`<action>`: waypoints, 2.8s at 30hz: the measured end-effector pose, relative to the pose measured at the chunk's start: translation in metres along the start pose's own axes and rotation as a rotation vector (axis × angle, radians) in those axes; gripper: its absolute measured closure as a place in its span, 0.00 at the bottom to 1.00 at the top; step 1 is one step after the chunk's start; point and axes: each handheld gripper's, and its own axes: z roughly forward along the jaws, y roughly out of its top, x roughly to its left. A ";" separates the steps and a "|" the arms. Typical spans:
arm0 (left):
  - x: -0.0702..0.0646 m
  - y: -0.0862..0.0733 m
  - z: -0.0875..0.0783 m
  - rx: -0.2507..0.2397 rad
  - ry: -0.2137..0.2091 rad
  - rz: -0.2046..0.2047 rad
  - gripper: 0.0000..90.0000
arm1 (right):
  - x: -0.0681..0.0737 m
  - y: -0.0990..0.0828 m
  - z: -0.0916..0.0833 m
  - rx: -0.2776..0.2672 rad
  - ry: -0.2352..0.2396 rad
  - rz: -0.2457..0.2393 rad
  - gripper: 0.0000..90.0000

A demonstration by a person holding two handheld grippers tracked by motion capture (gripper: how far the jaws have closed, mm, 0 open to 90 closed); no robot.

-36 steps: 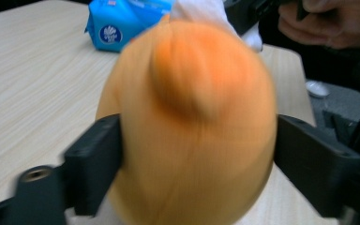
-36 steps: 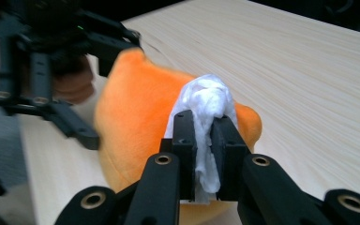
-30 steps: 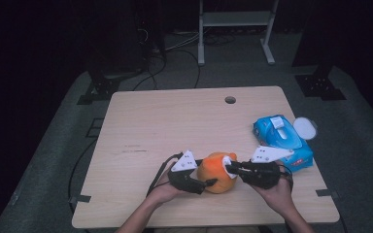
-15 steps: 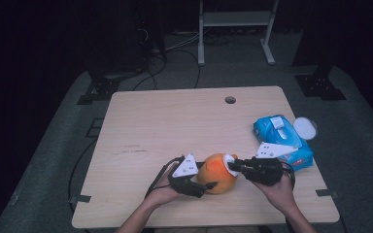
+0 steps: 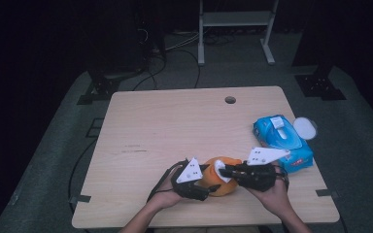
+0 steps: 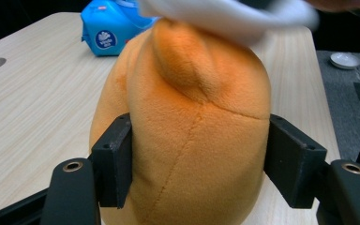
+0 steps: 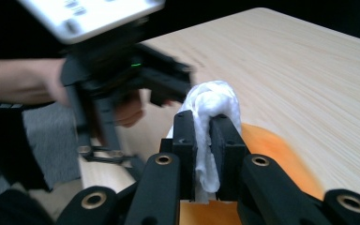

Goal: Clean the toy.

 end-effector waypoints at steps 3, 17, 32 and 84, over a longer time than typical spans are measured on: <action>-0.003 -0.001 0.000 0.004 -0.010 0.027 0.35 | -0.015 -0.006 -0.007 0.017 -0.049 0.034 0.90; -0.007 0.003 0.001 0.008 -0.034 0.037 0.31 | -0.003 -0.003 -0.004 0.057 0.006 -0.007 0.90; -0.023 0.007 0.007 0.056 -0.045 0.178 0.31 | -0.003 -0.004 0.000 0.077 0.029 -0.015 0.90; 0.030 -0.012 -0.010 -0.069 -0.016 -0.215 0.30 | -0.042 -0.022 -0.019 0.049 -0.092 0.114 0.90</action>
